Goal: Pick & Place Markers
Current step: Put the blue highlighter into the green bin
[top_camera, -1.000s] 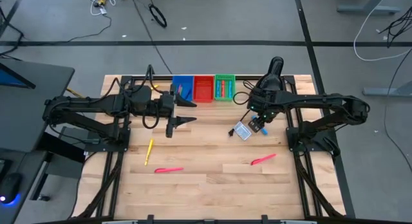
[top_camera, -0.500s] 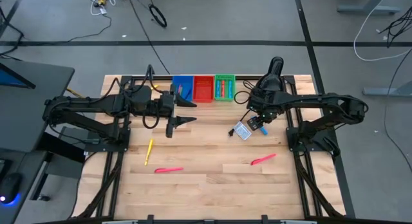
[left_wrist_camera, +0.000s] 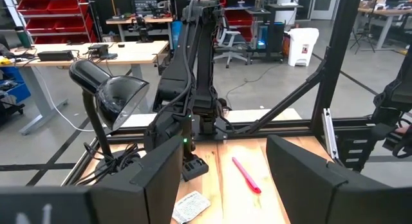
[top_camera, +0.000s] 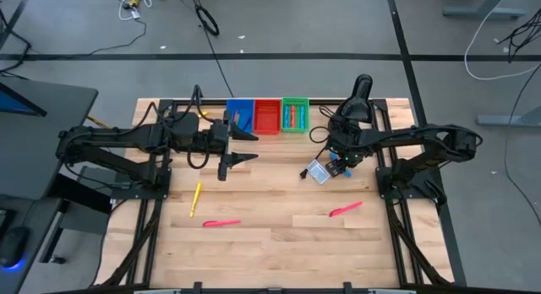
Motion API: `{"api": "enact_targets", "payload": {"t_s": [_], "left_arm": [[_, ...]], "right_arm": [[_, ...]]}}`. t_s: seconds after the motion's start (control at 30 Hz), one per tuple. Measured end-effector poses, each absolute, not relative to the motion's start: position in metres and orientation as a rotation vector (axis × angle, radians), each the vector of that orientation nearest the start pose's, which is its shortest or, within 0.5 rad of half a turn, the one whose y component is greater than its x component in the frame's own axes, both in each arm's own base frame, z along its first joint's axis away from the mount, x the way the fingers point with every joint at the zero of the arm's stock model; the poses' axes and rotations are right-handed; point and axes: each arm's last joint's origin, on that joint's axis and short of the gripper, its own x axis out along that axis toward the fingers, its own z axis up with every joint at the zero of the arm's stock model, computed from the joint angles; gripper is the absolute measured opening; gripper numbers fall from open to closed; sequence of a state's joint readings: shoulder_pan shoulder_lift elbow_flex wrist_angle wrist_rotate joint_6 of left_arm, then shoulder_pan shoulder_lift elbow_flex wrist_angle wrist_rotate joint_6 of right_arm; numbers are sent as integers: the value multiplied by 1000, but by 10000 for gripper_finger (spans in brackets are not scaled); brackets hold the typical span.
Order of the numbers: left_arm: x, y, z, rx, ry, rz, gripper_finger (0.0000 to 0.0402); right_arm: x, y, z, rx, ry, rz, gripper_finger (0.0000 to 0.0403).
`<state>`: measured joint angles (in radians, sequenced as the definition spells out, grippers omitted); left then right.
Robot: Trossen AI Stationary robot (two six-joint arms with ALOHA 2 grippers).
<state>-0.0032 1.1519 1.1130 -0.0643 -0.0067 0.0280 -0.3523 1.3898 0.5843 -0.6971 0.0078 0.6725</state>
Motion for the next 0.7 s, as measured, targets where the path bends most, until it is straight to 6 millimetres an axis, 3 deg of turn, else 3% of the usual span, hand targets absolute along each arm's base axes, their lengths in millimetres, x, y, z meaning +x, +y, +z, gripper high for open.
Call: {"api": "enact_targets", "payload": {"t_s": [0.2,0.53,0.7], "left_arm": [[256,-1,385,29,103,2,232],[256,-1,385,29,103,2,232],[256,-1,385,29,104,2,232]], "right_arm": [[180,-67,129,780,1368,-787,192],[180,-66,129,744,1385,-750,39],[183,-67,132,744,1377,-748,38]]}}
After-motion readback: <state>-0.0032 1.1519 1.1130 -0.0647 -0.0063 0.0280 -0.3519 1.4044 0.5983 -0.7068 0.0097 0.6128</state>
